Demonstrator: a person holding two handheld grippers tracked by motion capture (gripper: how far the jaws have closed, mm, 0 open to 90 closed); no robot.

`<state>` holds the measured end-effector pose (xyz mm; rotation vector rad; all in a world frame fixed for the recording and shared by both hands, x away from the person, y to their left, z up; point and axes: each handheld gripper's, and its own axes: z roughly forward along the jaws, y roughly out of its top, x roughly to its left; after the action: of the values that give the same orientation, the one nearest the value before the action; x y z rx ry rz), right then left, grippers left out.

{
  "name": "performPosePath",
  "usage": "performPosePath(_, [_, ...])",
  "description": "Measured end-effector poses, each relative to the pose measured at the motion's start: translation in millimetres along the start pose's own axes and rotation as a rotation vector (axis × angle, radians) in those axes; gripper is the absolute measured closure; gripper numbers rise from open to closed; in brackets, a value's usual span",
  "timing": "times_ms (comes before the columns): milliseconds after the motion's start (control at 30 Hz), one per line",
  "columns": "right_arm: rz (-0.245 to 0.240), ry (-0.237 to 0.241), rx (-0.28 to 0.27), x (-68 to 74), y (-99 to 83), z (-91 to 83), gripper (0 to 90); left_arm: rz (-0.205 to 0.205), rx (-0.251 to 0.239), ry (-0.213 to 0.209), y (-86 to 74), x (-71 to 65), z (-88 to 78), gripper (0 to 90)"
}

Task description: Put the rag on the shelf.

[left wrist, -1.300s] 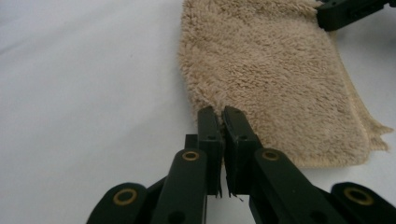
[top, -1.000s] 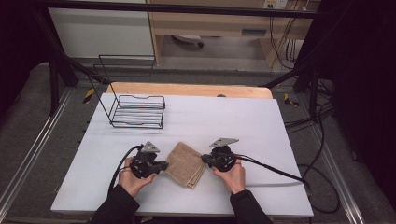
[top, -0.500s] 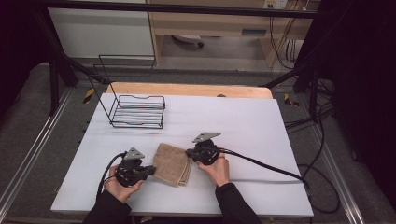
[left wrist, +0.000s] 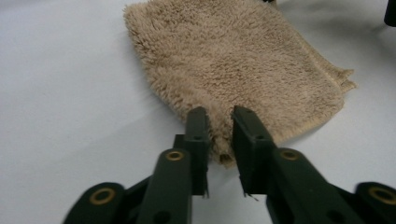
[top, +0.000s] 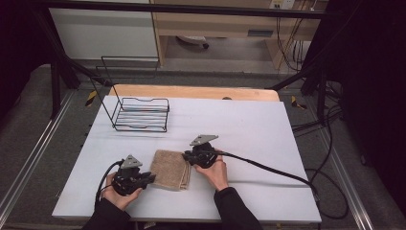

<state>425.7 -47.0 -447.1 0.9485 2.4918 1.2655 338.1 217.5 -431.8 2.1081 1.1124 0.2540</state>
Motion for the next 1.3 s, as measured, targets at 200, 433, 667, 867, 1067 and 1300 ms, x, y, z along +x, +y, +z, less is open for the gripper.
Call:
performPosePath(200, [0.021, -0.005, -0.053, 0.8, 4.5, -13.0, 58.1, 0.024, -0.023, -0.005, 8.3, 10.1, -7.8, 53.3])
performPosePath(433, [0.064, -0.038, -0.09, -7.6, 1.0, -36.7, 27.5, 0.047, -0.025, -0.025, 20.2, 22.6, -9.7, 31.3])
performPosePath(667, [0.111, -0.043, -0.089, -23.5, -14.0, -57.9, 15.5, 0.057, -0.013, -0.048, 33.1, 30.1, -1.1, 15.4])
performPosePath(867, [0.106, -0.049, -0.091, -26.4, -23.0, -73.3, 7.8, 0.05, -0.019, -0.028, 49.3, 38.1, 5.9, 14.7])
performPosePath(1067, [0.114, -0.077, -0.053, -28.1, -40.5, -82.5, 4.3, 0.034, -0.016, -0.024, 59.8, 44.2, 24.1, 23.0])
performPosePath(1300, [0.129, -0.089, -0.022, -28.2, -55.8, -88.7, 3.5, 0.023, 0.0, -0.004, 65.9, 52.0, 46.3, 35.8])
